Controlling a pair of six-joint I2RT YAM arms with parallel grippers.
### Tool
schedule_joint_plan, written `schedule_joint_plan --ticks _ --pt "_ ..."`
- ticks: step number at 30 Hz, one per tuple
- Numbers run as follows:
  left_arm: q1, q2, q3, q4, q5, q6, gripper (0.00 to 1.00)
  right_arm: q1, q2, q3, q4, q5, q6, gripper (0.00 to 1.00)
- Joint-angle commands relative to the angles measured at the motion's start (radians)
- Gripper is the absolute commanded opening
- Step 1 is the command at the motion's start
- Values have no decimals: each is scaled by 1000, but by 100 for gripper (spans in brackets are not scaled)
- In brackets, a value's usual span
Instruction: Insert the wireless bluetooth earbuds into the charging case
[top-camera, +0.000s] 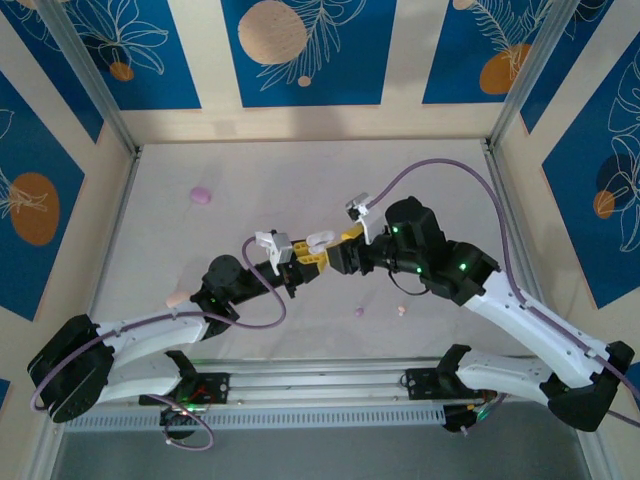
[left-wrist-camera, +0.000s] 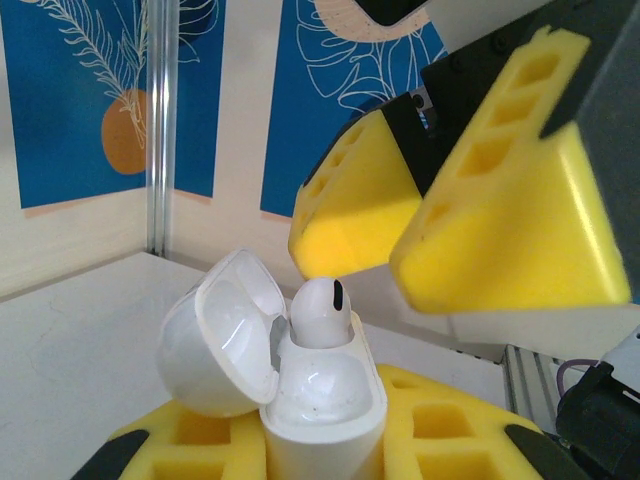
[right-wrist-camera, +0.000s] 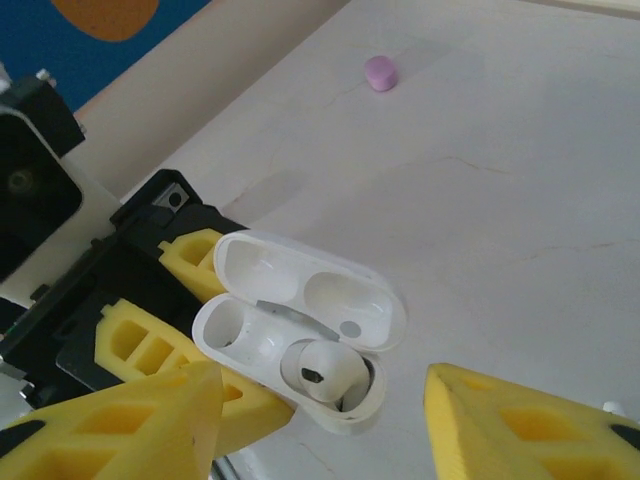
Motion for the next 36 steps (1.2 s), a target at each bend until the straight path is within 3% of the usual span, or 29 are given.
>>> schedule_joint_plan --ticks 1,13,25,36 --pt "-12 -5 30 48 7 17 18 -23 -20 41 0 -46 73 58" --pt "-13 -9 28 47 11 20 18 -73 -12 34 -29 -51 120 50" --pt "-14 -11 34 49 20 20 18 -83 53 52 -77 -82 121 50" --pt "-14 -30 21 16 -4 47 18 -150 -30 45 -47 -35 190 51"
